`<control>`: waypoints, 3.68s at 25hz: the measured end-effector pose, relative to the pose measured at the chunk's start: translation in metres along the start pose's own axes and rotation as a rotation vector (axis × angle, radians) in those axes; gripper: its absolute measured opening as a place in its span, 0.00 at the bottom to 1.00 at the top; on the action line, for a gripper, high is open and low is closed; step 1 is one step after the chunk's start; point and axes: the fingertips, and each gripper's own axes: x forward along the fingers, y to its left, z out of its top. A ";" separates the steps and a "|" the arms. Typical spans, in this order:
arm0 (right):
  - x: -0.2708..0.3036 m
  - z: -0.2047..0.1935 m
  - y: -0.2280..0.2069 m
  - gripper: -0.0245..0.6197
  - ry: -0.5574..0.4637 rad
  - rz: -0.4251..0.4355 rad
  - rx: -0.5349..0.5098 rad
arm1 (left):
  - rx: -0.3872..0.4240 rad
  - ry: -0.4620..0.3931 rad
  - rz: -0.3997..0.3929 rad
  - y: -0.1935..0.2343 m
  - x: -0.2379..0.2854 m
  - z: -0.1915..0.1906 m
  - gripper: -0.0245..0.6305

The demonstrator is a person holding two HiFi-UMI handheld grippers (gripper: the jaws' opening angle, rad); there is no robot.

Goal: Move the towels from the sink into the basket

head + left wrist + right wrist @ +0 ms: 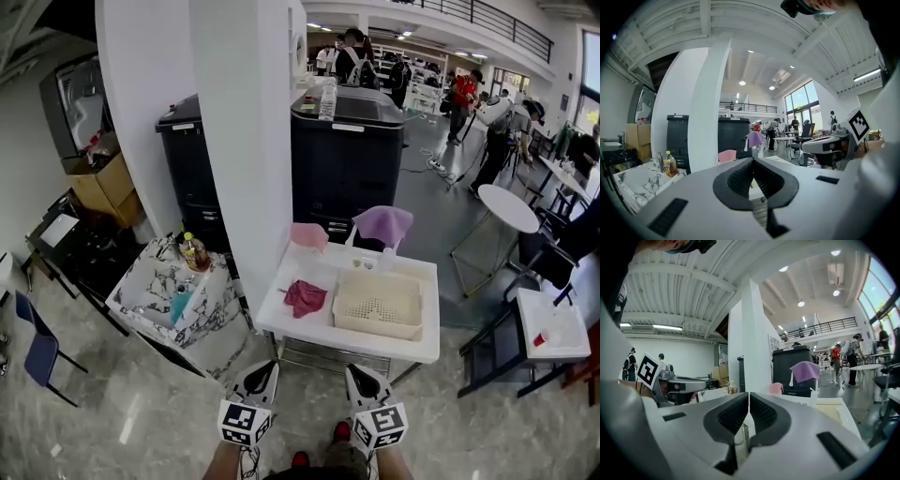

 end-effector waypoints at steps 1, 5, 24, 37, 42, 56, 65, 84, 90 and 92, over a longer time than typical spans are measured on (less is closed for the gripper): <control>0.005 -0.002 -0.003 0.09 0.002 0.003 0.004 | -0.003 0.002 0.001 0.001 0.005 -0.001 0.04; 0.034 -0.005 -0.025 0.09 0.006 0.017 0.013 | -0.017 0.006 0.010 0.010 0.036 -0.003 0.04; 0.208 -0.008 -0.126 0.09 0.066 0.217 0.019 | -0.062 0.065 0.176 0.078 0.195 0.000 0.04; 0.265 -0.044 -0.133 0.09 0.134 0.308 0.082 | -0.086 0.143 0.245 0.112 0.230 -0.024 0.04; 0.283 -0.061 -0.131 0.09 0.179 0.299 0.101 | -0.115 0.178 0.229 0.129 0.245 -0.044 0.04; 0.326 -0.150 -0.121 0.09 0.346 0.242 0.155 | -0.225 0.312 0.131 0.159 0.267 -0.143 0.04; 0.363 -0.164 -0.125 0.09 0.430 0.242 0.100 | -0.251 0.330 0.112 0.178 0.277 -0.156 0.04; 0.445 -0.229 -0.107 0.42 0.697 0.350 -0.063 | -0.286 0.328 0.125 0.191 0.269 -0.157 0.04; 0.443 -0.264 -0.097 0.42 0.836 0.377 -0.089 | -0.291 0.333 0.133 0.197 0.267 -0.159 0.04; 0.440 -0.270 -0.095 0.42 0.857 0.378 -0.092 | -0.293 0.333 0.134 0.198 0.266 -0.159 0.04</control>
